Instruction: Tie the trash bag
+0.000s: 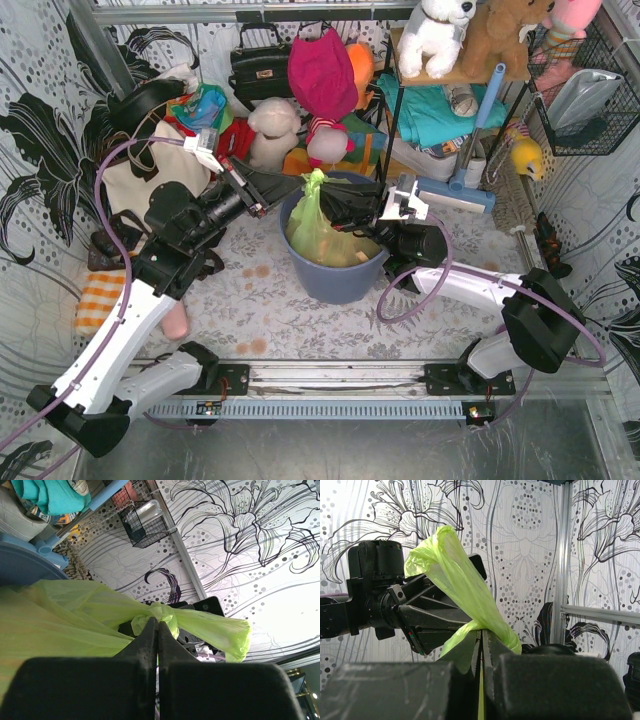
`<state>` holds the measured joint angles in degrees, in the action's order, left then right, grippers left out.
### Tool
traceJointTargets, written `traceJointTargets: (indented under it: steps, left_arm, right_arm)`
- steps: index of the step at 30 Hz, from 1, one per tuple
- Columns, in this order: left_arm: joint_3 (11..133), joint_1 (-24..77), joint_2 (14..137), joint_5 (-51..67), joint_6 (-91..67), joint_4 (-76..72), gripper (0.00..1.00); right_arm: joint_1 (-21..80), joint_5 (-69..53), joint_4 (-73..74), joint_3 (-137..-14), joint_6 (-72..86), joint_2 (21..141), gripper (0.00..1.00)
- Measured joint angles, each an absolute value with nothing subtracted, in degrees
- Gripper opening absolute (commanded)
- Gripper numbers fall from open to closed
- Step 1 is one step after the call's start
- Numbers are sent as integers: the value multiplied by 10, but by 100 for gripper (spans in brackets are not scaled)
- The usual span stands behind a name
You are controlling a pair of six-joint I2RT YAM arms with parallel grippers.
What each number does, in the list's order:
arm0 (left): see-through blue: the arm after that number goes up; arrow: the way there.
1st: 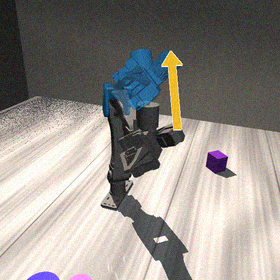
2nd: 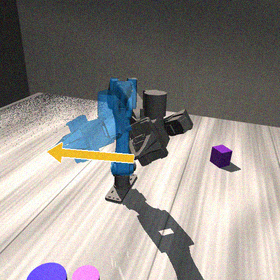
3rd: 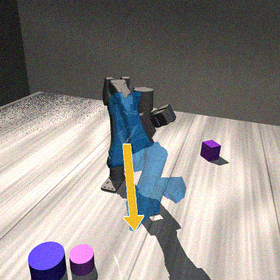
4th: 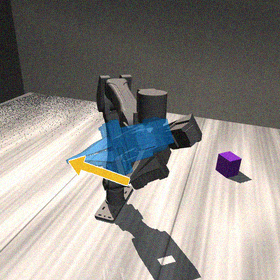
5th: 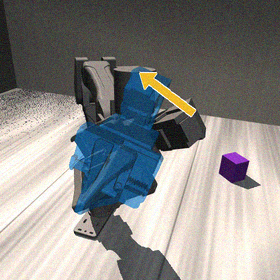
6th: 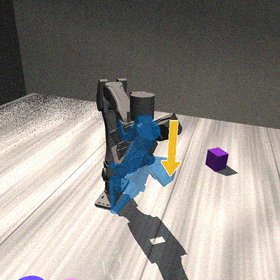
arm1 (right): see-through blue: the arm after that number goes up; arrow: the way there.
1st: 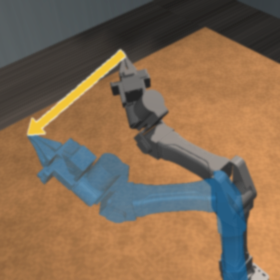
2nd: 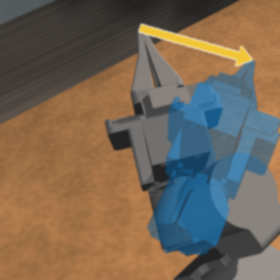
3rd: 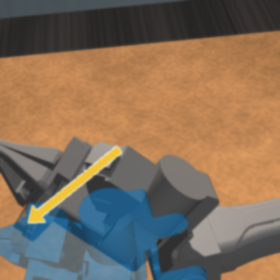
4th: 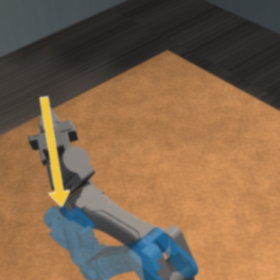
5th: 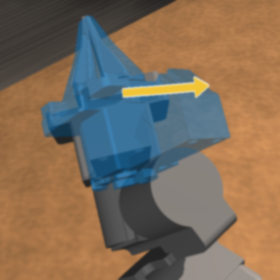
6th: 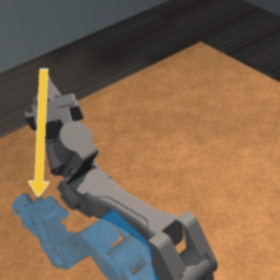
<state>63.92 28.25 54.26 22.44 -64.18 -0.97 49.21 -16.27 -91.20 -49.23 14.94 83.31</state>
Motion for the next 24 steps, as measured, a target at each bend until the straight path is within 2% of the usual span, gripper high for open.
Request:
traceJointTargets:
  steps: [5, 7, 19, 20, 21, 24]
  left_arm:
    - [637, 283, 542, 222, -627, -17, 0]
    - [637, 283, 541, 216, -617, -17, 0]
    - [635, 286, 524, 172, -550, -6, 0]
    - [635, 286, 523, 167, -545, -1, 0]
    - [635, 286, 521, 163, -542, 1, 0]
    - [638, 286, 517, 154, -532, 6, 0]
  right_arm:
    - [492, -163, -912, -492, 149, 833, 0]
    - [492, -163, -911, -492, 149, 833, 8]
    - [495, -167, -911, -492, 150, 833, 16]
    - [495, -167, -911, -492, 150, 833, 11]
    - [495, -167, -911, -492, 150, 833, 2]
    - [495, -167, -911, -492, 149, 833, 0]
